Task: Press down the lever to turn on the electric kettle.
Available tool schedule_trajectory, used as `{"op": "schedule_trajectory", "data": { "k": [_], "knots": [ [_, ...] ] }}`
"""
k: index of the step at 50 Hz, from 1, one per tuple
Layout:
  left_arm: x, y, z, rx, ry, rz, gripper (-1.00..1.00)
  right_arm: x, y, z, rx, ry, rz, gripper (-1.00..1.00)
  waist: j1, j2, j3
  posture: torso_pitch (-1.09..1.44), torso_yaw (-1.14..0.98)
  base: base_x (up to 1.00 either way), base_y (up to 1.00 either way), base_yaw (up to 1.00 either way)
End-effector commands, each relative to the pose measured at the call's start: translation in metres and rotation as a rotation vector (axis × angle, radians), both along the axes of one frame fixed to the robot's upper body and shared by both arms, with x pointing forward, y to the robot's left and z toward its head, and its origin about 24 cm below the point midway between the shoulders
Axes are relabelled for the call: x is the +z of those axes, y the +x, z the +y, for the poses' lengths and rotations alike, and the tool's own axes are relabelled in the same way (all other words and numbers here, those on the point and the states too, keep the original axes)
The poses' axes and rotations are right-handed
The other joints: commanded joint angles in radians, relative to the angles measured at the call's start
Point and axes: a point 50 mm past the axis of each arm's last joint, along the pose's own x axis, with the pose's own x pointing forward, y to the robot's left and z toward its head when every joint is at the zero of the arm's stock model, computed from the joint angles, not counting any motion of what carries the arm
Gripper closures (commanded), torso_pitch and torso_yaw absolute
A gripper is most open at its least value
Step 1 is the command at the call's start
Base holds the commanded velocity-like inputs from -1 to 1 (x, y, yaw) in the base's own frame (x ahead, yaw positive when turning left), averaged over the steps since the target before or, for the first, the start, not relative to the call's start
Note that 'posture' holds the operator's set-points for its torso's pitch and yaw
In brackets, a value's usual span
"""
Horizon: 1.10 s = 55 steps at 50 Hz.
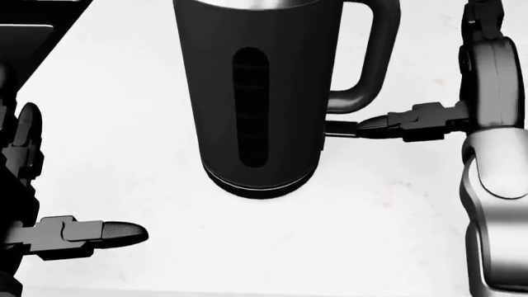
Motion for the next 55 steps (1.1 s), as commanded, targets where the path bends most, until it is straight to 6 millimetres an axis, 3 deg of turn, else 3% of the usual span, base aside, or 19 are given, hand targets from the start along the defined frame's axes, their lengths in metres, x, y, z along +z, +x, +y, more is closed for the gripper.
{"op": "schedule_trajectory", "data": {
  "k": [1,10,27,55],
  "knots": [
    [0.013,-0.003,-0.001,-0.002,0.016,-0.082,-1.00,0.021,-0.003,0.005,0.017,-0.028,-0.097,-1.00,0.002,-0.002,-0.021,0.00,0.00,0.00,0.00,0.00],
    [0.014,-0.004,-0.002,-0.003,0.016,-0.083,-1.00,0.028,-0.008,0.001,0.008,-0.006,-0.125,-1.00,0.004,-0.002,-0.020,0.00,0.00,0.00,0.00,0.00],
    [0.013,-0.003,-0.001,-0.002,0.017,-0.083,-1.00,0.025,0.010,0.015,0.016,-0.033,-0.094,-1.00,-0.001,0.003,-0.016,0.00,0.00,0.00,0.00,0.00],
    [0.014,-0.005,0.000,0.000,0.015,-0.087,-1.00,0.032,0.045,0.048,-0.051,-0.239,-0.026,-1.00,-0.006,0.011,-0.015,0.00,0.00,0.00,0.00,0.00]
  ]
}}
